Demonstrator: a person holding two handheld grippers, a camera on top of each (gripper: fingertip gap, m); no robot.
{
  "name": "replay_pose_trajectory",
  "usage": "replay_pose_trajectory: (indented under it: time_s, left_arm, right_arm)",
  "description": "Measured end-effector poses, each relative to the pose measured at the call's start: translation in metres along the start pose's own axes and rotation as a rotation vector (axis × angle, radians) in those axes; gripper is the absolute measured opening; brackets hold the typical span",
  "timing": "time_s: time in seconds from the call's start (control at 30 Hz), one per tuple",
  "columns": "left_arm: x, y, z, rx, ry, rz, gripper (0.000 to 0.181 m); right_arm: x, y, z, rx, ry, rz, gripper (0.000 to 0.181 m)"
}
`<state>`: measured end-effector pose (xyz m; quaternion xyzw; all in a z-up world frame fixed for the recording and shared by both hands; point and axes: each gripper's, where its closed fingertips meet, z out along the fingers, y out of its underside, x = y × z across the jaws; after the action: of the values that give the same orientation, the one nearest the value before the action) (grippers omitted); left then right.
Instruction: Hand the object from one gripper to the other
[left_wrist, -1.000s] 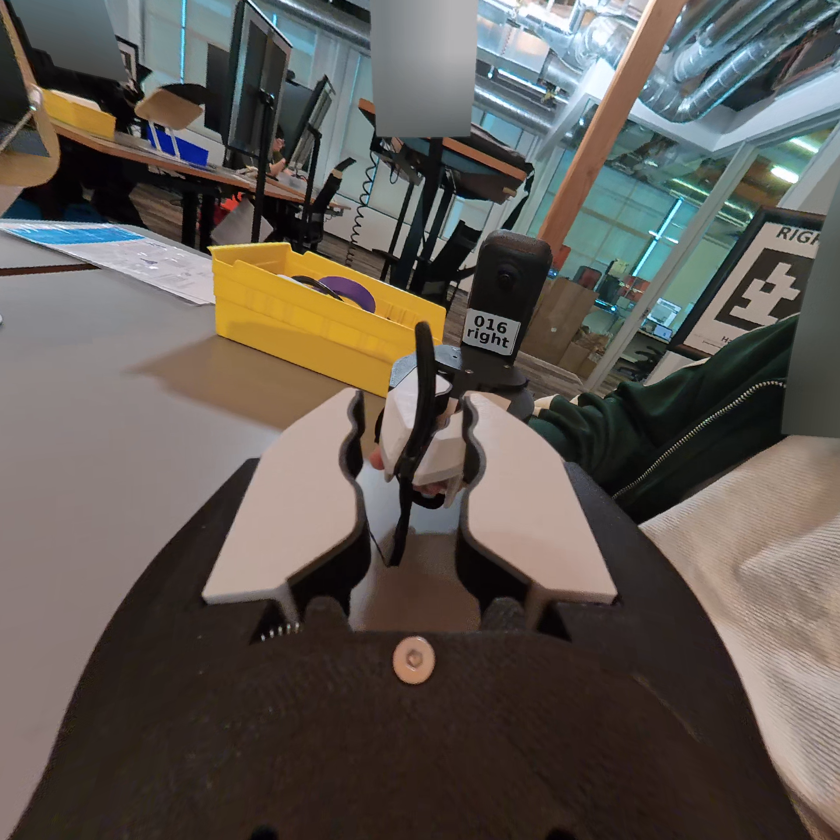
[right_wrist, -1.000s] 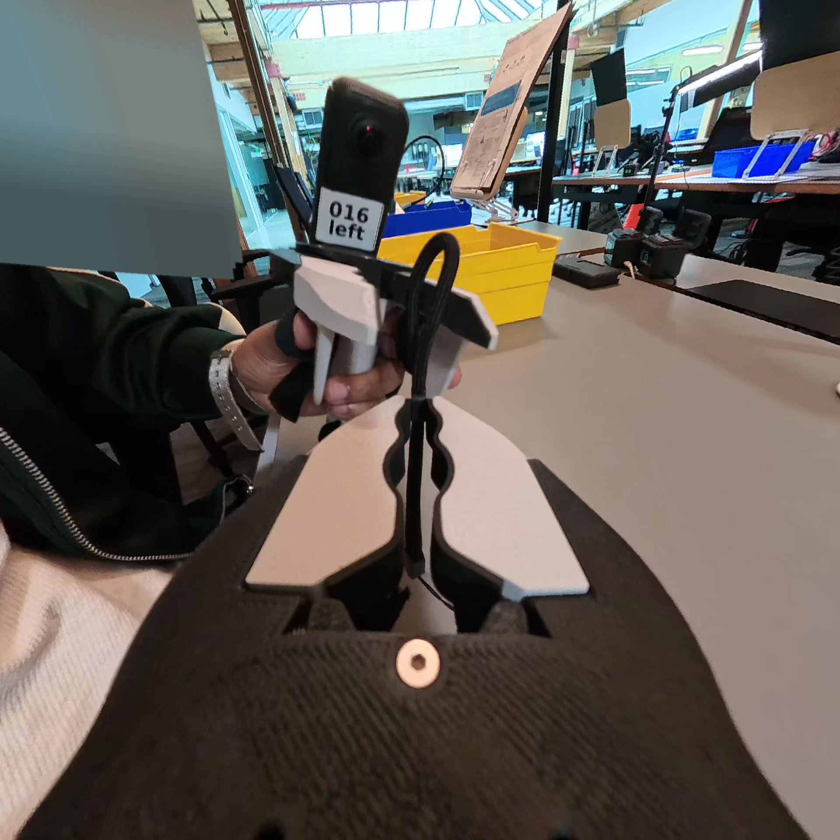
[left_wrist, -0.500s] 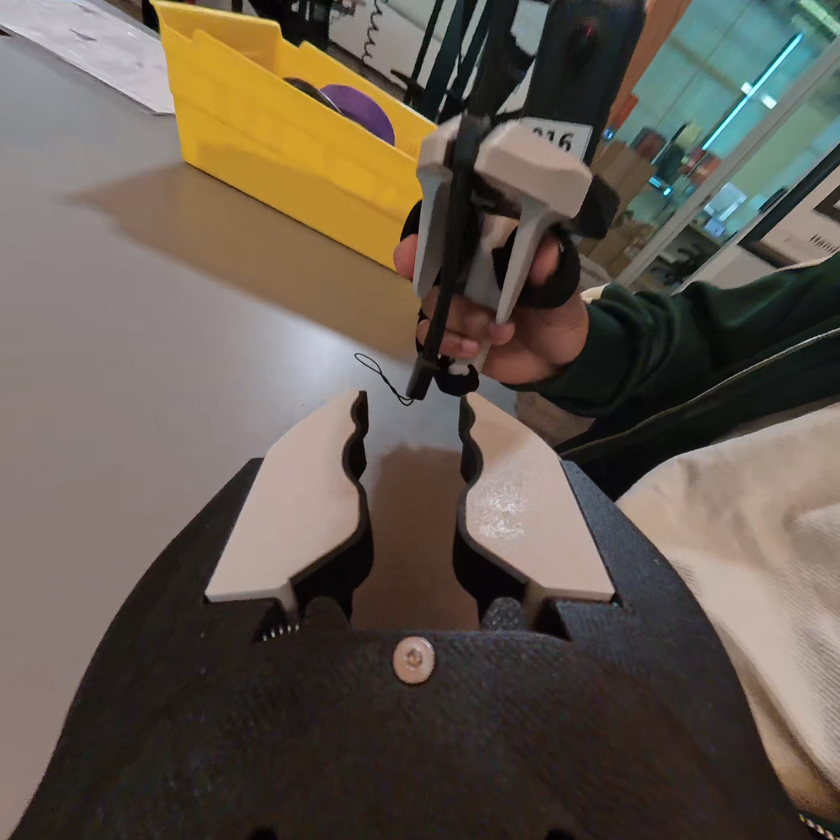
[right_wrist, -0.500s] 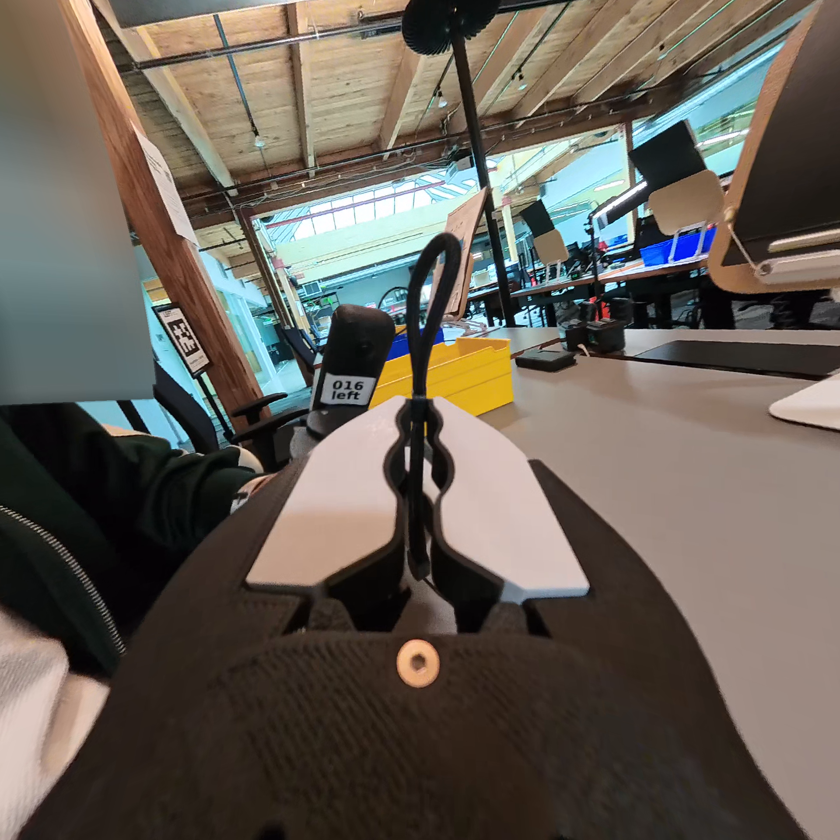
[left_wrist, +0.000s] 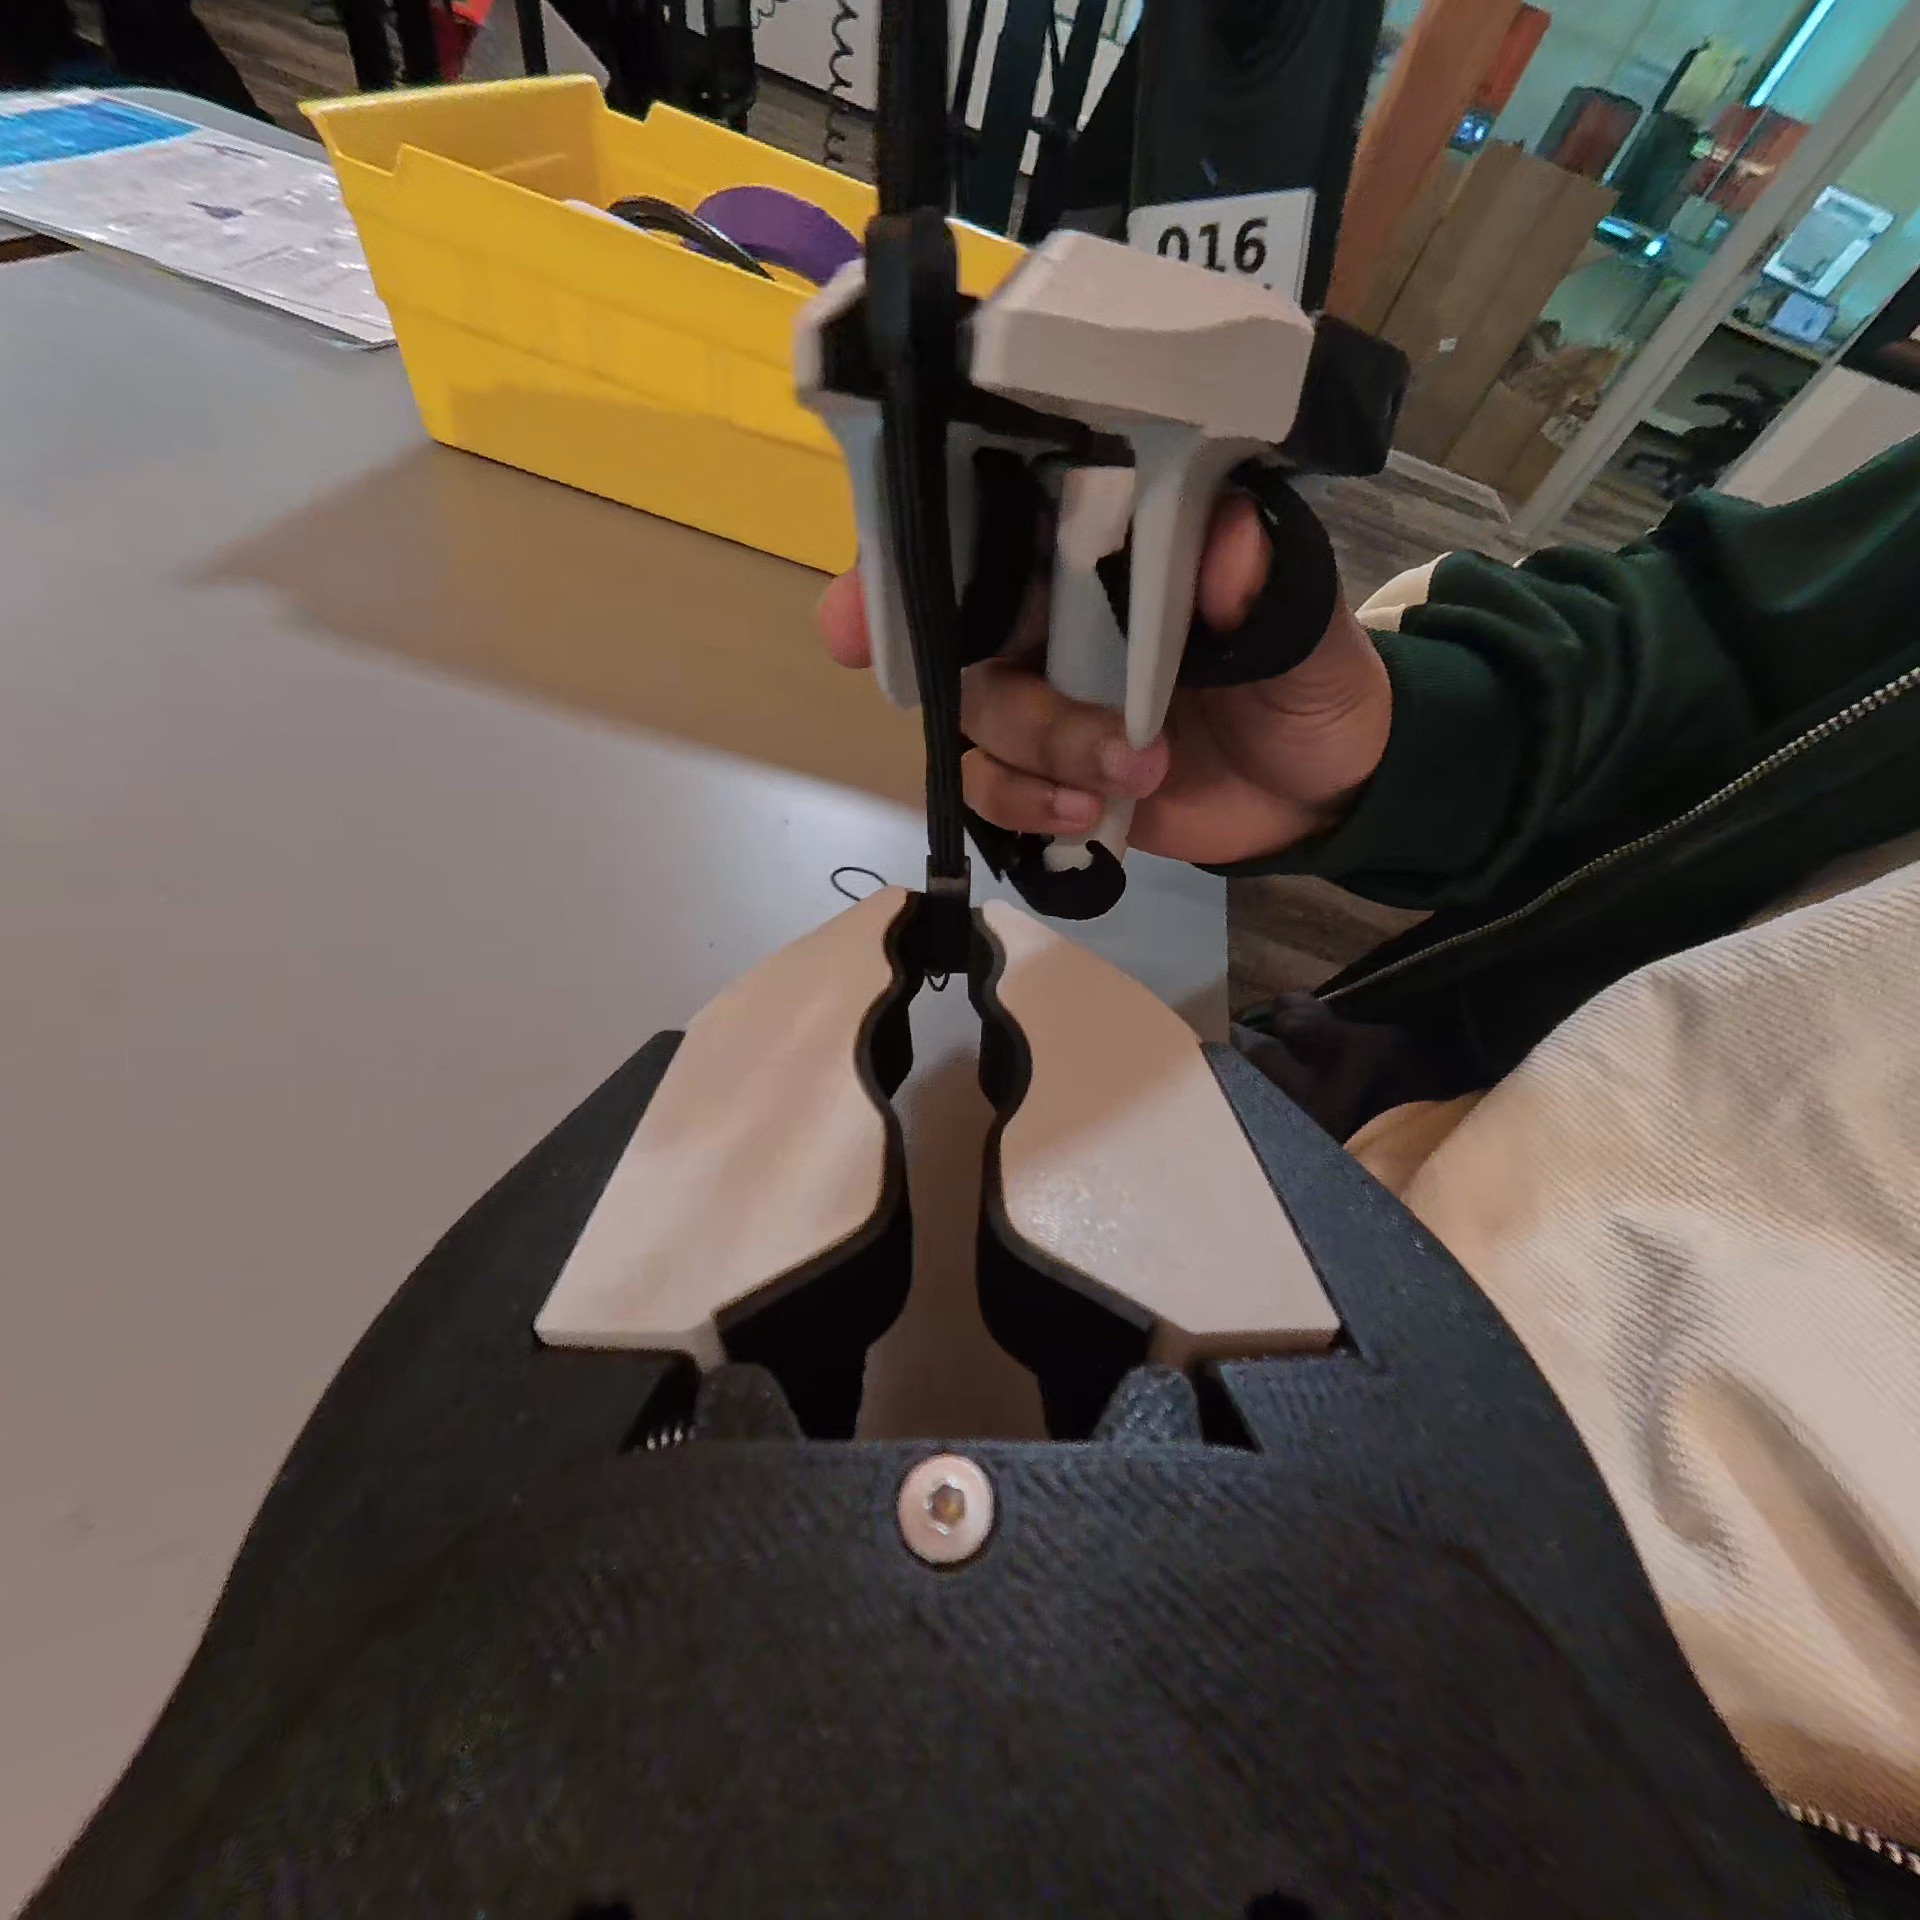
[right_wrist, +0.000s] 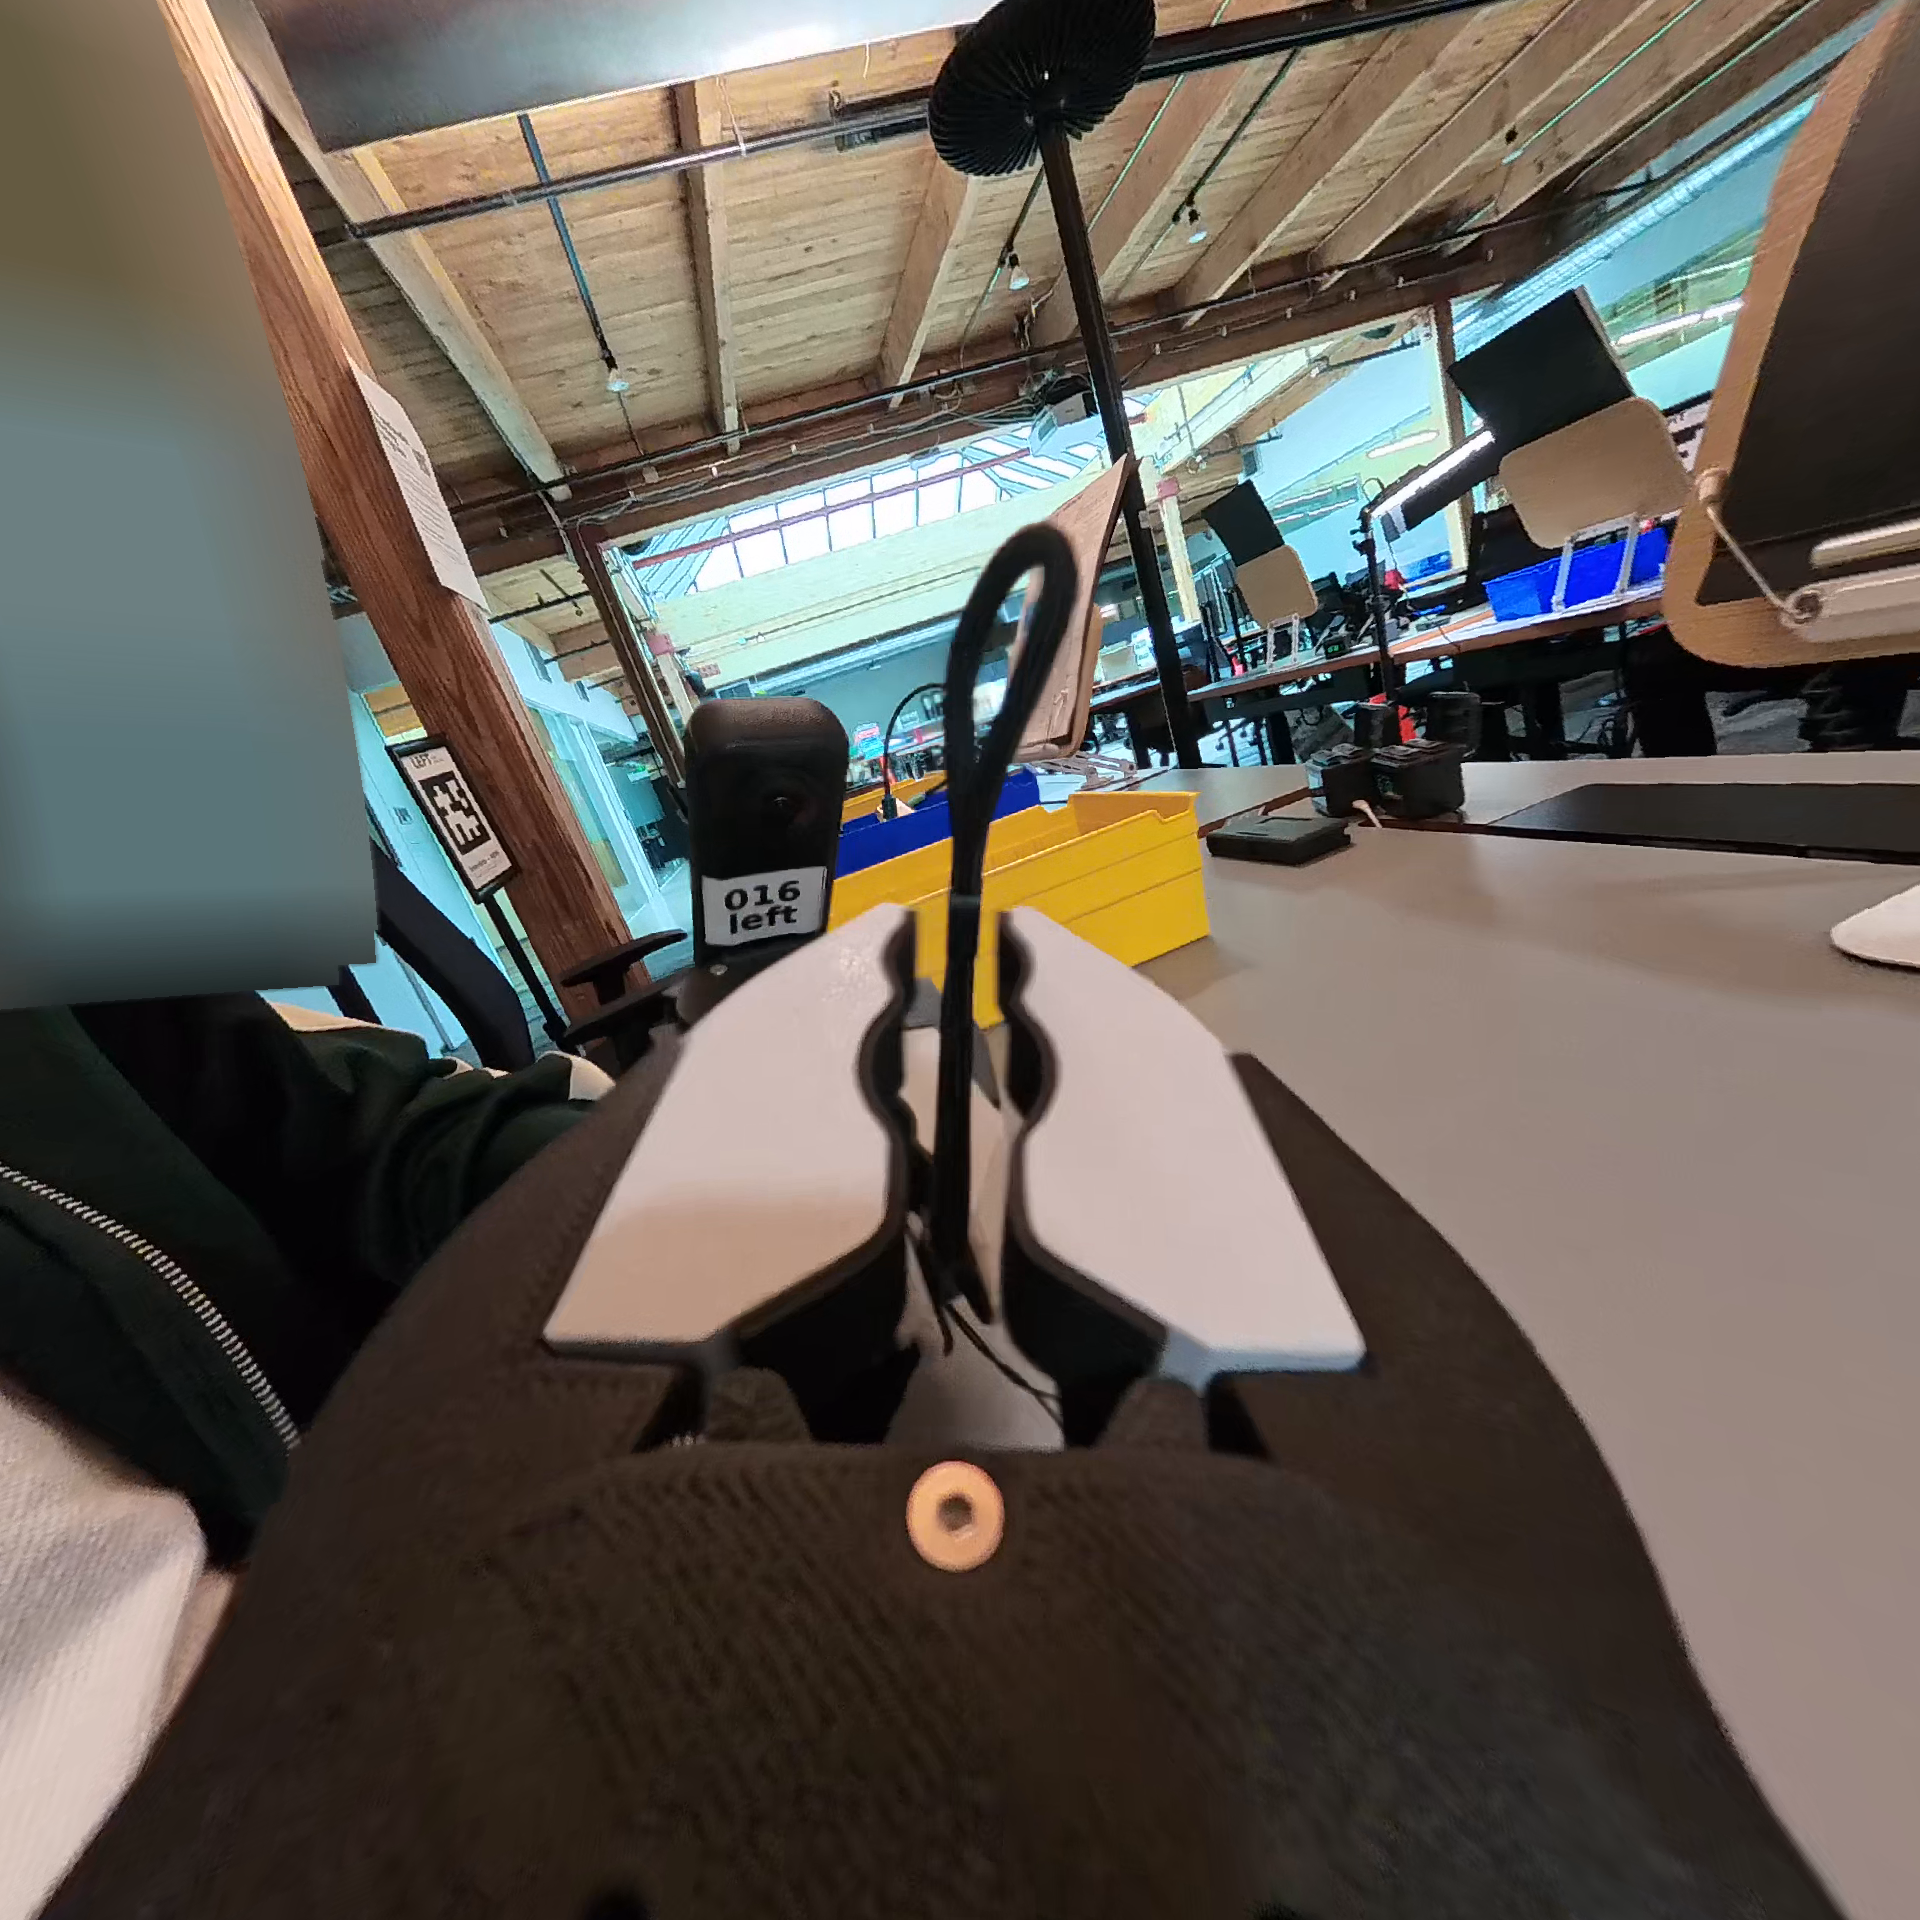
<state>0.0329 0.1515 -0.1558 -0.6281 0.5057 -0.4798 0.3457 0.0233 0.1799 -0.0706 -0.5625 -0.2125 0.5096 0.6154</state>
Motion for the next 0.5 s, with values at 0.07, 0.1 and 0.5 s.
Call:
replay_pose_trajectory:
  time_s: [0.07,0.1,0.5]
  left_arm:
    - [0.002,-0.002,-0.001,0.013,0.022,-0.021,0.008]
    - [0.002,-0.003,-0.002,0.02,0.031,-0.03,0.008]
    - [0.023,-0.022,-0.014,0.145,0.272,-0.189,0.008]
  right_arm:
    - [0.005,-0.002,0.001,0.018,0.017,0.037,0.047]
    - [0.011,-0.005,0.0,0.041,0.043,0.049,0.064]
    - [0.048,-0.005,-0.022,-0.107,0.136,-0.268,0.056]
